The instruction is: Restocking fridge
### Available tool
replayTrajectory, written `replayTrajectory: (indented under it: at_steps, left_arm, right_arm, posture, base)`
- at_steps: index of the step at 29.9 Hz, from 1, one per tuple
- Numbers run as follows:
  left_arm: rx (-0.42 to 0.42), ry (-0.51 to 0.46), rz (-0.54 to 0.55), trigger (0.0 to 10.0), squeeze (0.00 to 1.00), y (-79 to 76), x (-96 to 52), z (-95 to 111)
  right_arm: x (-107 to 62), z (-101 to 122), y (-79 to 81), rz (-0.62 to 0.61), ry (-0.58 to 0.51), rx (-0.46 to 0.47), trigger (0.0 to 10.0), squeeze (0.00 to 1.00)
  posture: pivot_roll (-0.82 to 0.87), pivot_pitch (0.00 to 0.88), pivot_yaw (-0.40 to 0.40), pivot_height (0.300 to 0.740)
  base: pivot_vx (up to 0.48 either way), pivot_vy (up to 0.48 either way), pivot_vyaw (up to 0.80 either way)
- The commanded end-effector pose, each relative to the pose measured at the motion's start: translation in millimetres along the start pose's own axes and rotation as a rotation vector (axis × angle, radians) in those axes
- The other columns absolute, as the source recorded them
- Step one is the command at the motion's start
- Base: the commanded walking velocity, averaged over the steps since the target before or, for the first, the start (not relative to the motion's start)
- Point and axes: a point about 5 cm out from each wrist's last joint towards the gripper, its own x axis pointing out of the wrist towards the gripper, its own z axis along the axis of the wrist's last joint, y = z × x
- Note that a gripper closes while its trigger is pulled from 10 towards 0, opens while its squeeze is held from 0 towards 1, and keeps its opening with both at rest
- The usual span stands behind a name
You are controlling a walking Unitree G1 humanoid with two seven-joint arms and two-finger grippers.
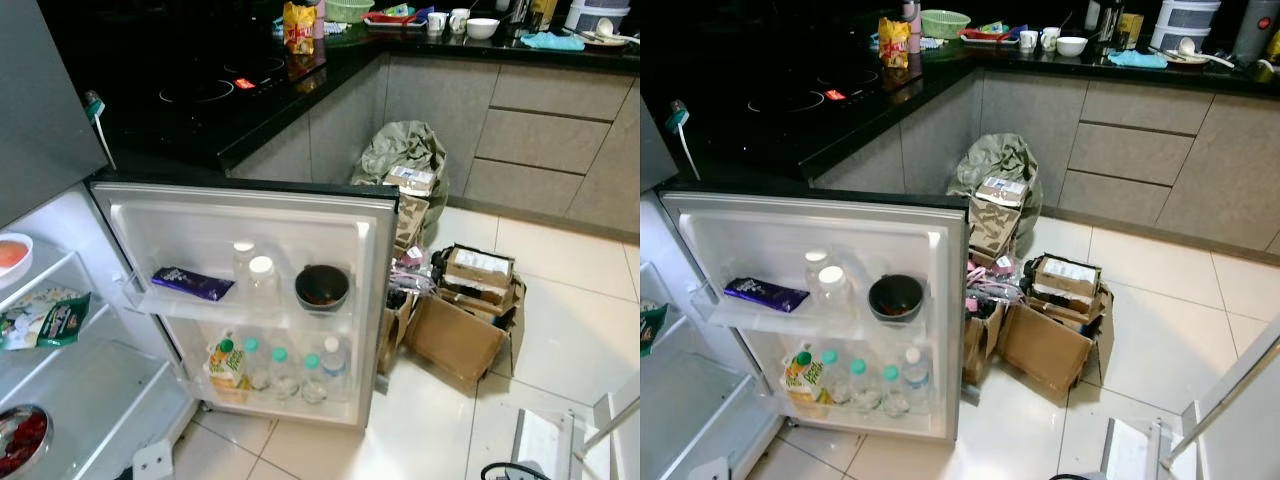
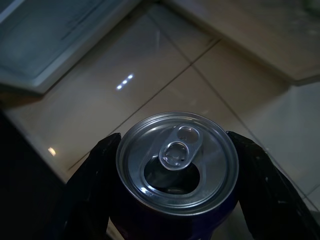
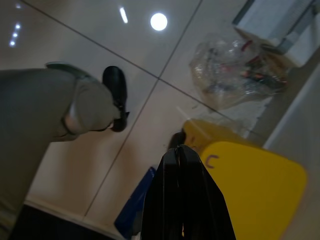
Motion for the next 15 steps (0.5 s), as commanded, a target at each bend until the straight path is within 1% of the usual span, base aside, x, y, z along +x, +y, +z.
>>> replayTrajectory:
  at_steps: [1,2,6,9,12,15]
  left_arm:
    - [-0.007,0.007,0.032,10.0,0.00,9.8,-1.3,-0.1]
    - [0.007,0.012,0.025,10.0,0.00,9.2,-1.5,-1.1]
    - [0.020,0.012,0.006,10.0,0.00,5.5,-1.6,-3.0]
    - [0.022,0.027,0.003,10.0,0.00,4.7,-2.8,-8.0]
    - [0.026,0.043,-0.003,10.0,0.00,3.7,-4.3,-14.0]
    - [0.029,0.048,-0.005,10.0,0.00,3.4,-4.7,-15.3]
  right_arm:
    - [0.5,1.0,3.3,0.004,-0.008,-0.005,10.0,0.00]
    - [0.8,1.7,4.7,0.008,-0.011,-0.012,10.0,0.00]
    - [1.0,-0.7,8.6,0.020,-0.006,-0.027,10.0,0.00]
    - [0.9,-2.8,9.5,0.023,0.004,-0.036,10.0,0.00]
    - [1.2,0.1,9.9,0.024,-0.003,-0.041,10.0,0.00]
    - [1.3,1.1,9.8,0.024,-0.006,-0.040,10.0,0.00]
  posture:
    - [-0.13,0.000,0.015,0.740]
    - [-0.13,0.000,0.016,0.740]
    - [-0.12,0.000,0.016,0.740]
    - [-0.11,0.000,0.013,0.740]
    - [-0.11,0.000,0.014,0.740]
    - [-0.11,0.000,0.014,0.740]
  base:
    - [0.000,0.000,0.00]
    - [0.262,0.000,0.00]
    - [0.277,0.000,0.00]
    - [0.282,0.000,0.00]
    - [0.282,0.000,0.00]
    - [0.281,0.000,0.00]
